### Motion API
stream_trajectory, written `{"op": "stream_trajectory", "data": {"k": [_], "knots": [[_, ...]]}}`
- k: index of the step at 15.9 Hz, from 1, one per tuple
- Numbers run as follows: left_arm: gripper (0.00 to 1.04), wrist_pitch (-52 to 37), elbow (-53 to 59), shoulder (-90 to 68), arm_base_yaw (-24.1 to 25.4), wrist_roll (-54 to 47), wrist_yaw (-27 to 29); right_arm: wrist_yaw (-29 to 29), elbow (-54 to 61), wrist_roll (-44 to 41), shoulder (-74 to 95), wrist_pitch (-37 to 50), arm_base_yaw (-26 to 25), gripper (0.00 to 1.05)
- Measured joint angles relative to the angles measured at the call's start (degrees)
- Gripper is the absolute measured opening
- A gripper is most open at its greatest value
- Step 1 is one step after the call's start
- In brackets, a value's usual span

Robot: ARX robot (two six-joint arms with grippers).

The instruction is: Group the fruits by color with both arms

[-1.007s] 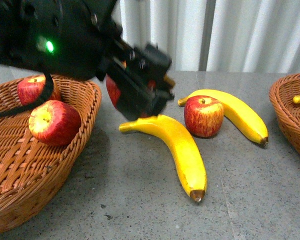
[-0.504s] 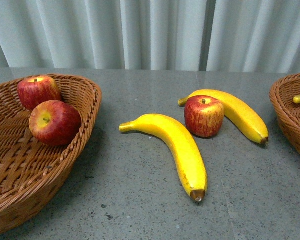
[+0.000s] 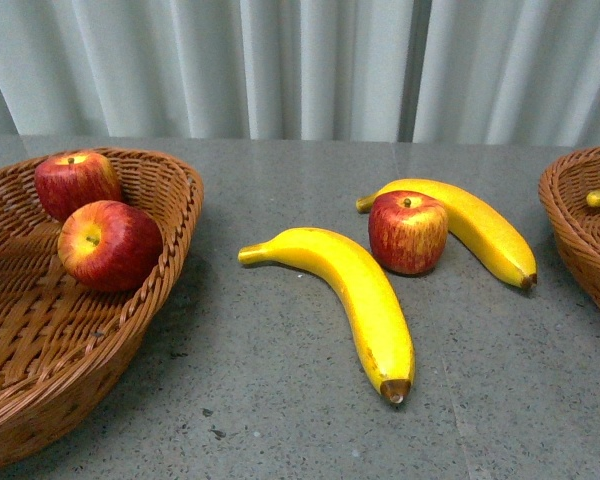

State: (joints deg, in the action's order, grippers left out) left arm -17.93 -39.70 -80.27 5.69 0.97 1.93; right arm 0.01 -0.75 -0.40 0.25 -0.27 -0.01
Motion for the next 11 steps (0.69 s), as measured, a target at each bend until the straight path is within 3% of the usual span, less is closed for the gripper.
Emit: {"op": "stream_trajectory", "data": {"k": [8, 11], "knots": [[0.63, -0.22, 0.07, -0.98, -1.29, -1.2, -0.63, 0.0, 0.0, 0.0, 0.0, 0.0, 0.0, 0.98], [0.75, -0.09, 0.09, -1.16, -1.6, -1.49, -0.7, 0.0, 0.0, 0.0, 0.0, 0.0, 0.0, 0.98]]}}
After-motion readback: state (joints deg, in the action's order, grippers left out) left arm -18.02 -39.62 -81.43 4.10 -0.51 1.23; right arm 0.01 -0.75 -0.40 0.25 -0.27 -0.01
